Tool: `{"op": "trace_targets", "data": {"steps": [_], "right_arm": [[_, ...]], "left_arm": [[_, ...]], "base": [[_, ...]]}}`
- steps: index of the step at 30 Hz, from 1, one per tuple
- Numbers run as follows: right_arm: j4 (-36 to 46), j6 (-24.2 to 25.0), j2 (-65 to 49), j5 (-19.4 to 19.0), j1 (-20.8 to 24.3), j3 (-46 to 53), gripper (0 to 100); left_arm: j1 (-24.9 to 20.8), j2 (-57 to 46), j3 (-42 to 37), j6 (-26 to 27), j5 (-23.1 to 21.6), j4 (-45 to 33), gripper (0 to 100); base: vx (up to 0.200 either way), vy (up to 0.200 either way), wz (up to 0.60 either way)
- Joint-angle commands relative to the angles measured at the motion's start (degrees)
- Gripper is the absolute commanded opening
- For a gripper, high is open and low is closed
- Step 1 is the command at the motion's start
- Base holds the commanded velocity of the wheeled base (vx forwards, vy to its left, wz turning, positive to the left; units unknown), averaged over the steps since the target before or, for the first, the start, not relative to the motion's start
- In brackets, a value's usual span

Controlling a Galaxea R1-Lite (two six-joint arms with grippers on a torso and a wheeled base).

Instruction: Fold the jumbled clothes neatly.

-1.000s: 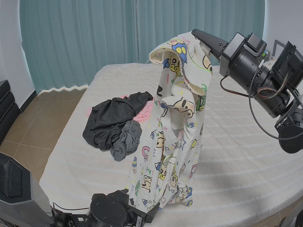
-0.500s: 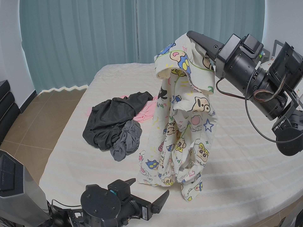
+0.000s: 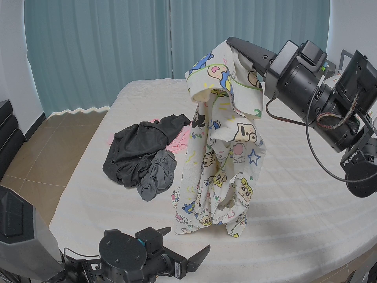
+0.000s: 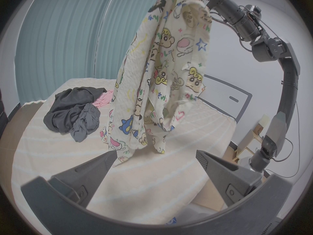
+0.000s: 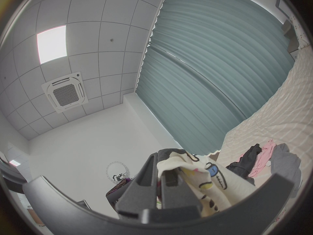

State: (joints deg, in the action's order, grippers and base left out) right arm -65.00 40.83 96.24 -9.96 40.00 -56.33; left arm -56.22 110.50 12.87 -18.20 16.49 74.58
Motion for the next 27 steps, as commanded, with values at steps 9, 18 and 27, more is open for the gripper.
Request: {"op": "trace_targets", "data": {"steps": [9, 18, 27], "right_arm": [[1.02, -0.05, -1.59, 0.03, 2.63, 0.35, 0], [1.1, -0.05, -1.15, 0.03, 2.63, 0.35, 0], [1.1, -0.05, -0.53, 0.03, 2.63, 0.52, 0]], "left_arm": [[7.8, 15.54, 2.68, 7.83, -1.99, 11.99, 100], [10.87, 18.18, 4.7, 8.09, -9.81, 14.63, 100], [13.77, 23.63, 12.97, 8.18, -10.43, 14.54, 100]], "base": [[0.0, 0.0, 0.0], [0.0, 0.0, 0.0], [0.0, 0.0, 0.0]]}}
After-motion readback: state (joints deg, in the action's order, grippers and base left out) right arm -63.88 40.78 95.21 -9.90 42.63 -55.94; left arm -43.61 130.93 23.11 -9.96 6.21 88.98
